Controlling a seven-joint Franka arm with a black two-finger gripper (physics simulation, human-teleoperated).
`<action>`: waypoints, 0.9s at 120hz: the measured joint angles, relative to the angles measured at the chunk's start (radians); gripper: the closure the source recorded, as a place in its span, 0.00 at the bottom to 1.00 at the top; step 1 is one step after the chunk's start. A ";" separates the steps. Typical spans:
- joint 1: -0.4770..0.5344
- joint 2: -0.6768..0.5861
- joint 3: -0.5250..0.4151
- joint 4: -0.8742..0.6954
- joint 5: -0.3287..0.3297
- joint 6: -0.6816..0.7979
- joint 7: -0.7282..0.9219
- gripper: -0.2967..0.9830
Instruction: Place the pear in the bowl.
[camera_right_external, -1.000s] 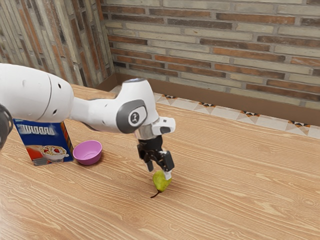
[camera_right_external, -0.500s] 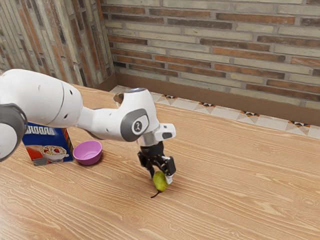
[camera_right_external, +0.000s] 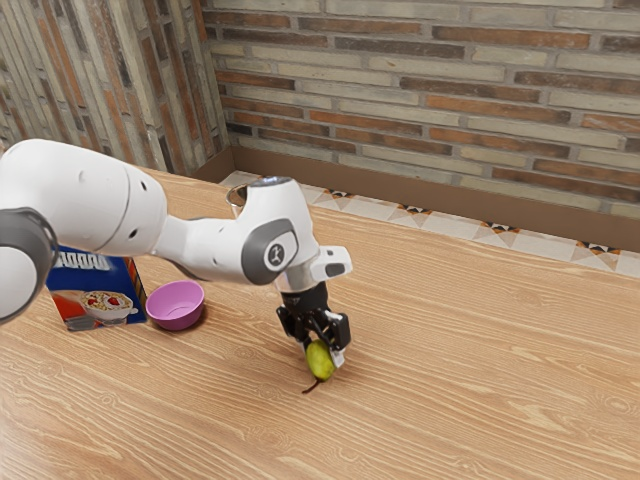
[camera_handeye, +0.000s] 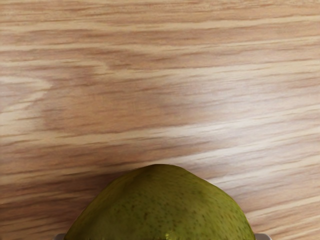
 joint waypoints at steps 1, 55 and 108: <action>0.000 -0.002 0.001 0.000 0.000 0.000 -0.001 0.46; 0.055 -0.129 0.135 0.020 0.114 -0.078 -0.031 0.53; 0.060 -0.081 0.286 0.185 0.338 -0.340 -0.044 0.54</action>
